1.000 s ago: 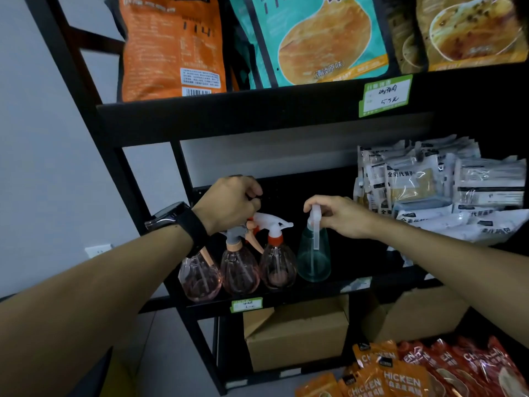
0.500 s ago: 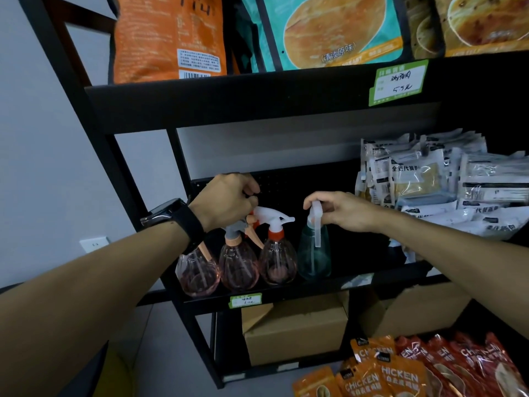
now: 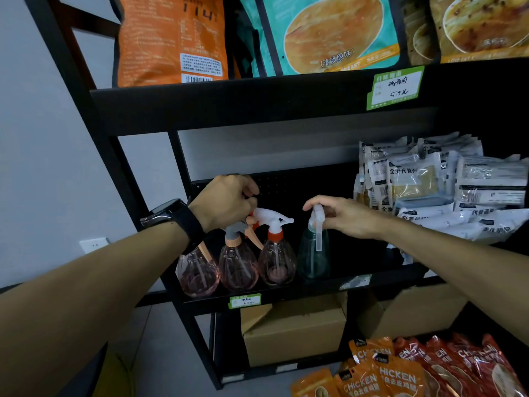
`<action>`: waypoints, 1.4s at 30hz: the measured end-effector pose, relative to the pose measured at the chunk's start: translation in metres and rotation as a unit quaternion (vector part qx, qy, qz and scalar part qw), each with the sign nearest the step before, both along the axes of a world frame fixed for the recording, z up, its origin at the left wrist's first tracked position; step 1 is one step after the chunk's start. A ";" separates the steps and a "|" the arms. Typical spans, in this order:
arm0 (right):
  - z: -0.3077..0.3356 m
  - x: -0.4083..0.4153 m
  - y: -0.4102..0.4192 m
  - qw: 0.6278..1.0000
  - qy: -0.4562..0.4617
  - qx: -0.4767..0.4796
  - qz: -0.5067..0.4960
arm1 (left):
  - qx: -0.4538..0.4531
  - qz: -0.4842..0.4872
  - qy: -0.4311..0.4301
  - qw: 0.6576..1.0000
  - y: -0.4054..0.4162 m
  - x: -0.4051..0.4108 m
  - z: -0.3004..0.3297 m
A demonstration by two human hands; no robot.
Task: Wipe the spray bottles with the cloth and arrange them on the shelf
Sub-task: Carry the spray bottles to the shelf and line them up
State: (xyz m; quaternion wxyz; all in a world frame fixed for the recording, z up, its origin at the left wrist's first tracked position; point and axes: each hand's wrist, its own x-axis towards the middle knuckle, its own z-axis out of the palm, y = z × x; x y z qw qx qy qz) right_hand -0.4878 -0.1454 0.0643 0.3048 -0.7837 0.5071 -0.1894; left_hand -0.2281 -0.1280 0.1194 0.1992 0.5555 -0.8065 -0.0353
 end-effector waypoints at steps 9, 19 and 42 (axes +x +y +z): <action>0.009 0.000 0.005 0.998 -0.005 0.065 -0.010 | -0.009 0.006 0.001 1.000 0.006 0.009 0.007; 0.057 0.007 0.016 0.989 0.115 0.032 -0.085 | -0.030 0.024 0.001 0.999 0.037 0.035 0.039; 0.087 0.160 0.062 0.982 0.125 -0.142 0.009 | 0.013 0.083 -0.004 0.996 0.098 0.097 0.022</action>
